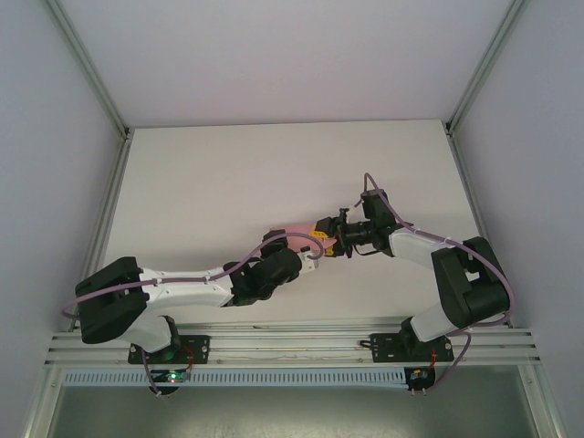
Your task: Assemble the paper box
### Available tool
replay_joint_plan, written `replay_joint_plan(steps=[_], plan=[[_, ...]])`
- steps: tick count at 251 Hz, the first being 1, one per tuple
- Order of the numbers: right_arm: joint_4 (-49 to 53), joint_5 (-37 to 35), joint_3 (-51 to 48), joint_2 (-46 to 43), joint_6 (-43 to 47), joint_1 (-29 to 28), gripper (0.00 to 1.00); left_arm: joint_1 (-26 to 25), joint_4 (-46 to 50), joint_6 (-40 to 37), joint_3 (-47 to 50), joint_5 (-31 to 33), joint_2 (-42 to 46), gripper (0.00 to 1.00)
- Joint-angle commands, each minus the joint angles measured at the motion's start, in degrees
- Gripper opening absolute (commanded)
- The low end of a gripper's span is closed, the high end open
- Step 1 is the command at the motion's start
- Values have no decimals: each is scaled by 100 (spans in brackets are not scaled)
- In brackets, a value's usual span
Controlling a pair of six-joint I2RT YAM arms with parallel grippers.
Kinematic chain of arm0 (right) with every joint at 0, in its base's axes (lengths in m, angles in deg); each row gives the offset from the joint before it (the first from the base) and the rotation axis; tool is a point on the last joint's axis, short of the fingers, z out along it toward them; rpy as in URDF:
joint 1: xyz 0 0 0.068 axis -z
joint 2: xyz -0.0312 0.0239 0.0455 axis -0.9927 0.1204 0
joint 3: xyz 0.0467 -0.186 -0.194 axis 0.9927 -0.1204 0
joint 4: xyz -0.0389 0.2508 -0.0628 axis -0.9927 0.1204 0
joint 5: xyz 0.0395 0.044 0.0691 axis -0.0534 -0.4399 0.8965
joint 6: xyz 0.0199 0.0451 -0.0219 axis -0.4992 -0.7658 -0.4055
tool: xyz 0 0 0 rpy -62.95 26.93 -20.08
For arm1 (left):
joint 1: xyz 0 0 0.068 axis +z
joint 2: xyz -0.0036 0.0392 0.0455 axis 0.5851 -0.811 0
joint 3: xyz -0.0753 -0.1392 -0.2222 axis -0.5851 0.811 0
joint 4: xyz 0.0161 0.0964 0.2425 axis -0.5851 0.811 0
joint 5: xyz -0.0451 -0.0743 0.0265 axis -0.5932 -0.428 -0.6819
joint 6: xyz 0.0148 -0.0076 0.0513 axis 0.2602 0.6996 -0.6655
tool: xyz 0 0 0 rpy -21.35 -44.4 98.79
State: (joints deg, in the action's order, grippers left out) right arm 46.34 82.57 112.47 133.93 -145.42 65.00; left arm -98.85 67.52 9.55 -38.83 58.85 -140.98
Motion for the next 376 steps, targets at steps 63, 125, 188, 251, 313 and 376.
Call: replay_joint_plan(steps=[63, 125, 188, 251, 313, 376], plan=[[147, 267, 74, -352, 129, -20, 93, -10, -99, 71, -157, -225, 294, 50], [129, -402, -101, -1106, 133, 26, 98, 67, 697, 435, -336, -636, 464, 48], [834, -1295, -149, -2176, 938, 386, 99, 412, 1981, 928, -748, -1405, 180, 44], [1069, -2563, -465, -3495, 2282, 669, 99, 780, 2621, 982, -979, -2175, 30, 42], [628, -2712, -754, -4208, 3082, 727, 99, 1326, 3397, 740, -1285, -3633, 204, 44], [322, -2133, -653, -4192, 4431, 448, 98, 1805, 4390, 167, -1790, -4274, 95, 45]])
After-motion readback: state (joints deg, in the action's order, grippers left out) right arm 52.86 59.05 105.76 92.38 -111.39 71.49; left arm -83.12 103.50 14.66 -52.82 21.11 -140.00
